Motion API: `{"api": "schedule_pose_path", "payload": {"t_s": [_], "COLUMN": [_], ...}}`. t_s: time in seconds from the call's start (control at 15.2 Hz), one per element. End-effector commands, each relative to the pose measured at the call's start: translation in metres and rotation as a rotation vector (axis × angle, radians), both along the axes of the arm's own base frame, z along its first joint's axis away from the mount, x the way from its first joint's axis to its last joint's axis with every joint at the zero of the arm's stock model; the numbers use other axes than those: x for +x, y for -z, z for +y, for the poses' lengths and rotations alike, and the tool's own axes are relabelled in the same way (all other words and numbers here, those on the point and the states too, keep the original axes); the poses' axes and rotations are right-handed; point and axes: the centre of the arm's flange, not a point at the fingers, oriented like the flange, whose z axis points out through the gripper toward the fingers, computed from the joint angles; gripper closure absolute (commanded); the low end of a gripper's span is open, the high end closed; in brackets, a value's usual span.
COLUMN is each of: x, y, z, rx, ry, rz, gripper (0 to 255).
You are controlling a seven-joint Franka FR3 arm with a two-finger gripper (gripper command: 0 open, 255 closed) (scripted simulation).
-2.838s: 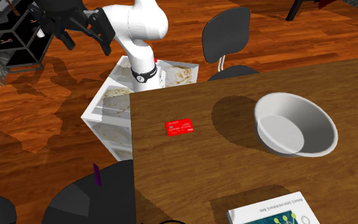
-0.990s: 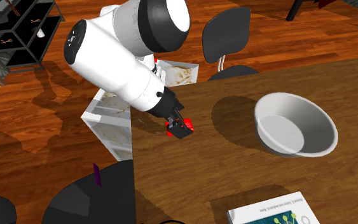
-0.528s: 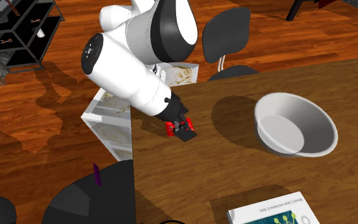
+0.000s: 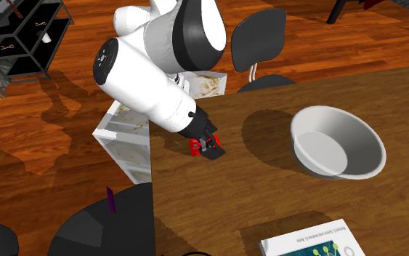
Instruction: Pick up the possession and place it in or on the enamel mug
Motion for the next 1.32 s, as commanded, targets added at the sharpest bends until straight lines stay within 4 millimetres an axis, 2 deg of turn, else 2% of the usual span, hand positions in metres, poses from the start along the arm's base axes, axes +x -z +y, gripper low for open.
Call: {"api": "schedule_pose_path", "payload": {"t_s": [0.0, 0.4, 1.25], "x": [0.0, 0.0, 0.0], "y": [0.002, 0.002, -0.067], "z": [0.0, 0.0, 0.0], "rx": [-0.002, -0.002, -0.002], "ry": [0.0, 0.0, 0.0], "rz": [0.001, 0.001, 0.001], "gripper": [255, 255, 255]}}
